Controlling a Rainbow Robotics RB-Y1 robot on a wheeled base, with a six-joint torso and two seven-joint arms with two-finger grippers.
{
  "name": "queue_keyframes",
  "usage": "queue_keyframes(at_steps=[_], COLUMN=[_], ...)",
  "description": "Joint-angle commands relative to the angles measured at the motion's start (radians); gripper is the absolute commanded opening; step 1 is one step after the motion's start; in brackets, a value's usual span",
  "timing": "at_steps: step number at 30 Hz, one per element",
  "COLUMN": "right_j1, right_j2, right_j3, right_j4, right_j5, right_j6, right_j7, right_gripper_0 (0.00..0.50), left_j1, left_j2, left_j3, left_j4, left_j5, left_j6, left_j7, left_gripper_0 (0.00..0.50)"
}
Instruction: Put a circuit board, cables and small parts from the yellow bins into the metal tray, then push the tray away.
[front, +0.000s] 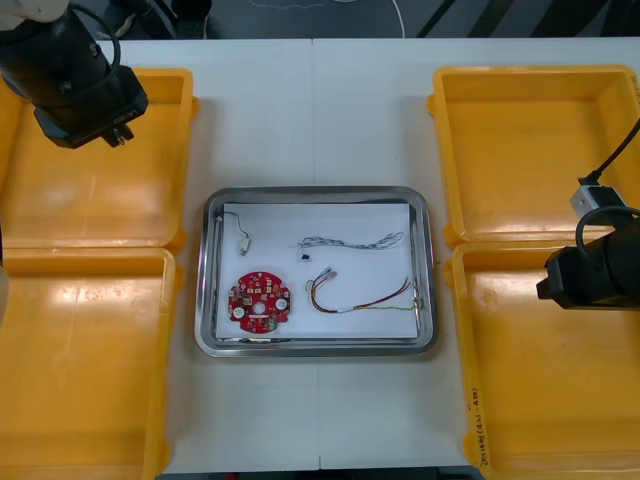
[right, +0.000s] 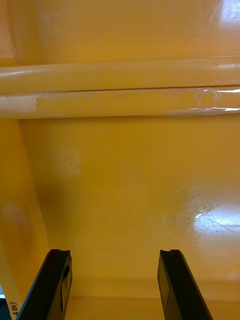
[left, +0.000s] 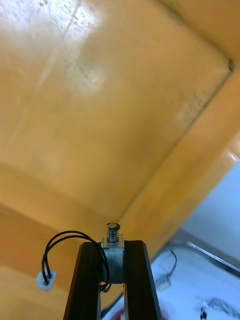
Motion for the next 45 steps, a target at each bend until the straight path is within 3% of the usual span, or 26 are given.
queue_keyframes(at_steps=[1,11,17,24,32,45], right_j1=[0.013,0.013,0.013,0.013,0.013,0.013], right_j2=[0.008,0.008,0.008,0.008,0.008,0.008], right_j3=[-0.032,-0.034,-0.034,-0.034,-0.034,-0.034], right_j4=[-0.031,-0.031,-0.031,-0.031,-0.031,-0.031], right_j5=[-0.012,-0.007,-0.007,-0.007,-0.007,-0.007], right_j6=[0.004,0.004,0.004,0.004,0.004,0.004], right_j7=[-0.035,-0.033,-0.033,-0.033,-0.033,-0.033], right_gripper_0=[0.500,0.500,0.500,0.500,0.500,0.500], left_j1=[-0.046,-0.028,0.009,0.038,0.090,0.097], left_j2=[0.047,0.051,0.036,-0.028,-0.131,-0.248], left_j3=[-0.003,-0.124,-0.199,-0.282,-0.296,-0.389], left_j4=[-0.110,-0.287,-0.371,-0.371,-0.360,-0.195], left_j5=[0.069,0.225,0.234,0.170,0.079,-0.016], left_j6=[0.018,0.018,0.018,0.018,0.018,-0.044], left_j7=[0.044,0.077,0.133,0.137,0.114,0.087], left_gripper_0=[0.000,0.000,0.000,0.000,0.000,0.000])
